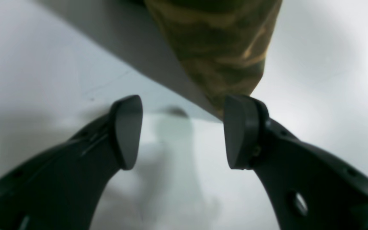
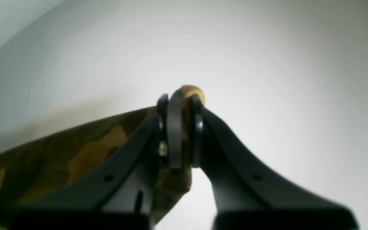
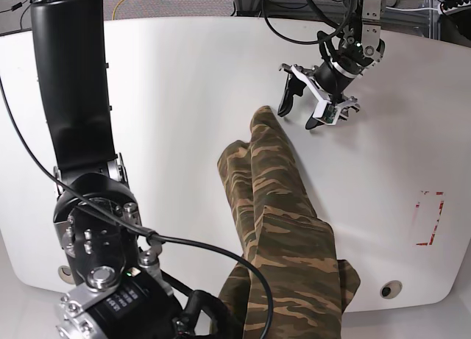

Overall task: Fold the T-shirt properly
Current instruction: 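Lower the left gripper onto the hanging shirt and grasp another edge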

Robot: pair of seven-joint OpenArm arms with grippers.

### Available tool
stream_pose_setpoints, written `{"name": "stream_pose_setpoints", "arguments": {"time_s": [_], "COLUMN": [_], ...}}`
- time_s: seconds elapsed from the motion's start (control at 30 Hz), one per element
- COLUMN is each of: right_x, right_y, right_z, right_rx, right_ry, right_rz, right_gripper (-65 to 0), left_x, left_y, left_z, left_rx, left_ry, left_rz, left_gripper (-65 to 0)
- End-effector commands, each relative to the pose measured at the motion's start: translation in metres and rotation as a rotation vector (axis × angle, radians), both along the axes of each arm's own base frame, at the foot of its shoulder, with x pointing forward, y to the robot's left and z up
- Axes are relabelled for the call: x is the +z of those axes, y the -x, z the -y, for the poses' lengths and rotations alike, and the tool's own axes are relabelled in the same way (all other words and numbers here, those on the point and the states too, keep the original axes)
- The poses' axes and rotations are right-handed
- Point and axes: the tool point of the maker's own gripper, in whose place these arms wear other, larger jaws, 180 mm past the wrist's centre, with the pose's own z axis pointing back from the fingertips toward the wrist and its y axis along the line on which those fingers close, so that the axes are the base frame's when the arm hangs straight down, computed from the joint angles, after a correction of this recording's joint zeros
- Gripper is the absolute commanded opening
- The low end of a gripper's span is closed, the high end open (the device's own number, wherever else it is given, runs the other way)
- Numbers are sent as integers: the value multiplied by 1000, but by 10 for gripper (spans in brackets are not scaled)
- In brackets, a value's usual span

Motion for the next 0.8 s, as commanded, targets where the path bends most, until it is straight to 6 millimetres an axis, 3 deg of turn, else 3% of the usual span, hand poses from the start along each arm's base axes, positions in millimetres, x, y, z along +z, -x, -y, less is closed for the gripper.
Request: {"name": "stream_pose_setpoints", "arguments": {"time_s": [0.0,0.27,0.4,0.77], "right_x": [19,12,11,10], "right_y": [9,6,5,4], "right_z": [6,5,5,5], "right_rx": [-1,1,1,3], "right_ry": [-35,-35,-35,-36], "right_rz": [51,34,29,27], "right_gripper": [-642,-642,-642,-642], "left_x": [5,-9,-1,-32], "left_y": [-11,-9,-19,-25], "left_z": [10,31,43,58], "left_rx": [-20,-73,-103,-112], "left_ry": [34,52,54,77], "left_rz": [32,-7,21,-64], "left_gripper": [-278,-278,-278,-278]}}
